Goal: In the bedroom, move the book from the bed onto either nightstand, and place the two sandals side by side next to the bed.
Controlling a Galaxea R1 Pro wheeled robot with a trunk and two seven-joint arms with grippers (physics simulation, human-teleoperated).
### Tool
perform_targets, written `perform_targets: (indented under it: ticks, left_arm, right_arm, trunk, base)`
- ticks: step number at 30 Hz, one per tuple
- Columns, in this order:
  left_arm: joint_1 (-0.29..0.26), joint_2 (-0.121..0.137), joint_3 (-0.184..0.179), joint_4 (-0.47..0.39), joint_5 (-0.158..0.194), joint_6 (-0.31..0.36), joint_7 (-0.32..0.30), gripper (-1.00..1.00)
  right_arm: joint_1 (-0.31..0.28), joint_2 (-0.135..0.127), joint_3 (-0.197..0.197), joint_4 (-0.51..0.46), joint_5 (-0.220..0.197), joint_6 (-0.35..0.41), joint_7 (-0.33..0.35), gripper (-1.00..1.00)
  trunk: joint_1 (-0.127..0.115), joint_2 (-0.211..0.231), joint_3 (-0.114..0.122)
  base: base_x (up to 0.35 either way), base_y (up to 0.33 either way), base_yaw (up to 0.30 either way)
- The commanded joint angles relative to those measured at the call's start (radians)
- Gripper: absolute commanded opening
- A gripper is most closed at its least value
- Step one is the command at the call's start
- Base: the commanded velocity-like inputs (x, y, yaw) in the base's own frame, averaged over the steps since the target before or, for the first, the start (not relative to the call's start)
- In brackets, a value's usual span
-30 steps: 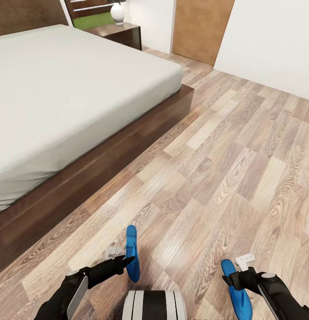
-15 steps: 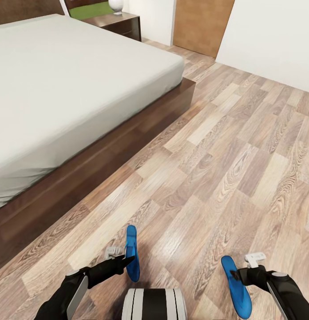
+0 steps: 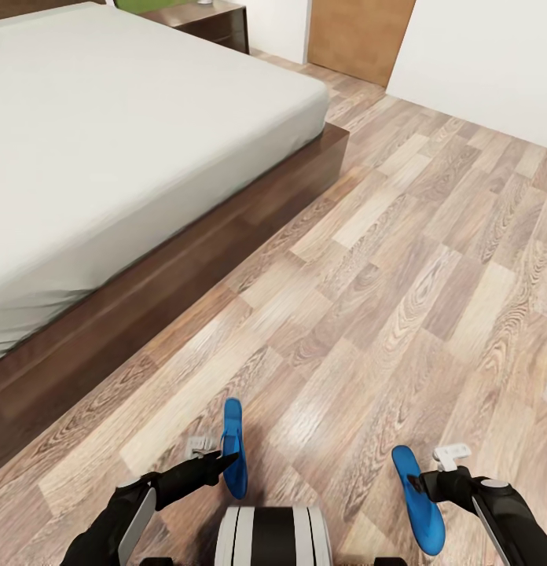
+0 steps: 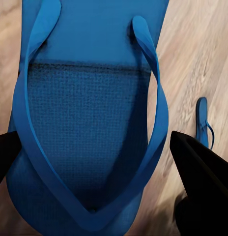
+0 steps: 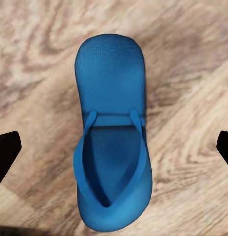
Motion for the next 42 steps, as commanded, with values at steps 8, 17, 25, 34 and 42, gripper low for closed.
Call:
perform_targets:
  ticks: [8,17,25,34,42]
  left_arm:
    - [0.0,0.013,0.024,-0.016,0.052,0.026,-0.046,-1.0]
    - [0.0,0.129,0.097,-0.163,0.227,0.228,-0.295,-1.0]
    - [0.0,0.137,0.118,-0.17,0.233,0.239,-0.311,-1.0]
    - [0.0,0.137,0.119,-0.17,0.232,0.24,-0.311,-1.0]
    - [0.0,0.137,0.119,-0.169,0.232,0.24,-0.311,-1.0]
  right_arm:
    - [0.0,0.002,-0.002,-0.001,0.012,0.003,0.009,1.0]
    - [0.0,0.002,-0.002,-0.001,0.014,0.003,0.009,1.0]
    - [0.0,0.003,-0.001,0.002,0.014,0.003,0.009,1.0]
    - [0.0,0.003,-0.002,-0.006,0.014,0.003,0.013,1.0]
    - [0.0,0.003,-0.003,-0.031,0.014,0.003,0.013,1.0]
  trunk:
    - [0.002,-0.001,-0.016]
    - [0.002,-0.001,-0.016]
    - [0.004,-0.003,-0.039]
    - [0.007,-0.004,-0.059]
    - [0.007,-0.004,-0.066]
  base:
    - [0.0,0.0,0.0]
    - [0.0,0.0,0.0]
    - [0.0,0.0,0.0]
    - [0.0,0.0,0.0]
    - [0.0,0.0,0.0]
